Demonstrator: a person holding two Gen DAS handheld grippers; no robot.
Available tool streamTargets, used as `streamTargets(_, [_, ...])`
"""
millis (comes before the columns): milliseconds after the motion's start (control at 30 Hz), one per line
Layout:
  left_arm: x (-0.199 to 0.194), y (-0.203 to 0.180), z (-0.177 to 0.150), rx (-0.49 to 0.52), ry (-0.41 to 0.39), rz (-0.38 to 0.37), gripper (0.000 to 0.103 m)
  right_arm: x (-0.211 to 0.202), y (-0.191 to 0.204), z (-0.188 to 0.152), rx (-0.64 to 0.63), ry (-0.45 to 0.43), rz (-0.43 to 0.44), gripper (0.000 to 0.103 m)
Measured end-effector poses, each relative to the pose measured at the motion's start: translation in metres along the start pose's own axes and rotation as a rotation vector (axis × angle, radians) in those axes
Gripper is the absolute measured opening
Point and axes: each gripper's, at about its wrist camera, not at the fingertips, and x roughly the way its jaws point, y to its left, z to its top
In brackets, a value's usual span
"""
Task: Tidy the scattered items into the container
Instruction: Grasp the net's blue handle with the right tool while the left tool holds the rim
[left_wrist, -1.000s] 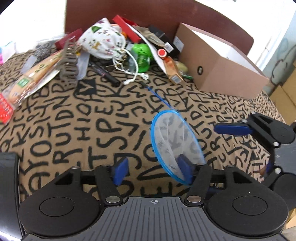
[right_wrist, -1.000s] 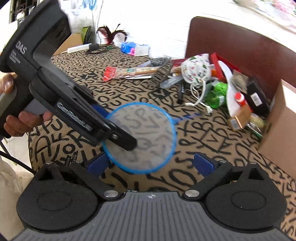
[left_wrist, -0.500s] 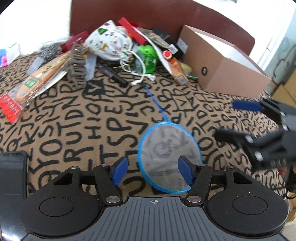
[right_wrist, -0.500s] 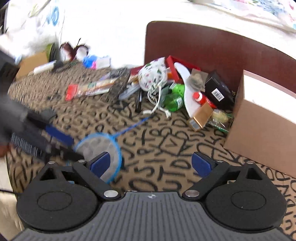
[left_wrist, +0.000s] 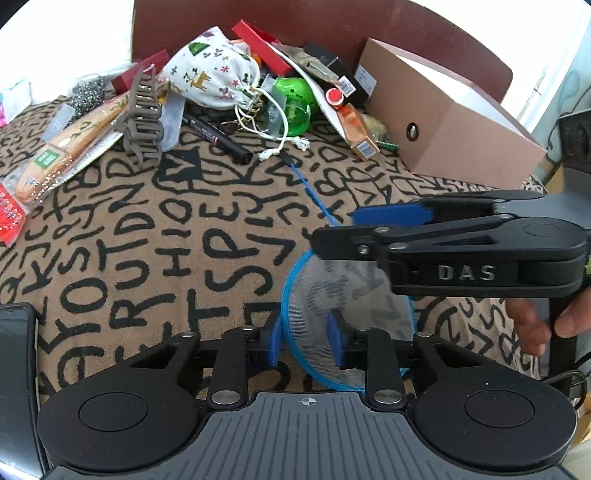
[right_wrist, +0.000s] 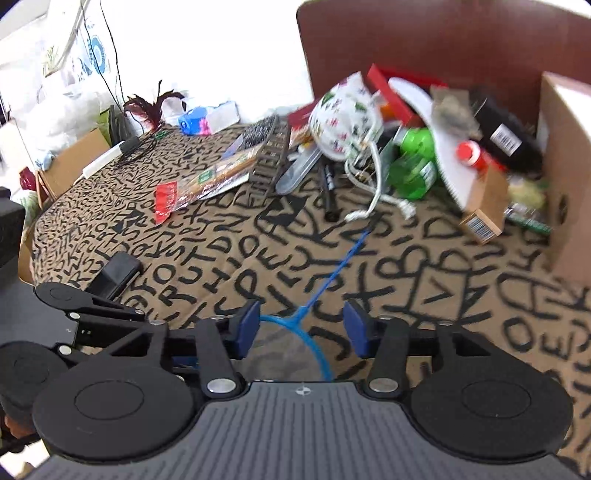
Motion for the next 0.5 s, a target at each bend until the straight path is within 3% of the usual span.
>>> streamTargets(67, [0.0, 0.001, 0.0, -0.002, -0.005, -0.007, 0.044, 0.002, 0.0, 0.001, 0.009, 0.009, 0.018, 0.043])
streamTargets(167, [0.003, 0.001, 0.002, 0.003, -0.006, -0.012, 0.044, 0.005, 0.0, 0.003, 0.019, 0.015, 0.029, 0.039])
streamTargets(233, [0.003, 0.0, 0.003, 0.016, -0.005, 0.0, 0.028, 0.006, -0.002, 0.004, 0.027, 0.011, 0.025, 0.037])
streamTargets(267, [0.003, 0.001, 0.003, 0.016, -0.005, -0.002, 0.028, 0.006, -0.003, 0.005, 0.032, 0.009, 0.03, 0.036])
streamTargets(300, [0.003, 0.002, 0.004, 0.012, -0.004, -0.009, 0.028, 0.006, -0.004, 0.006, 0.04, 0.011, 0.036, 0.036])
streamTargets(333, [0.004, 0.003, 0.004, 0.008, -0.003, -0.016, 0.04, 0.007, -0.007, 0.007, 0.052, 0.015, 0.041, 0.036])
streamTargets(500, [0.01, 0.003, 0.008, 0.0, -0.009, -0.04, 0.044, 0.021, -0.018, 0.008, 0.138, 0.054, 0.072, 0.039])
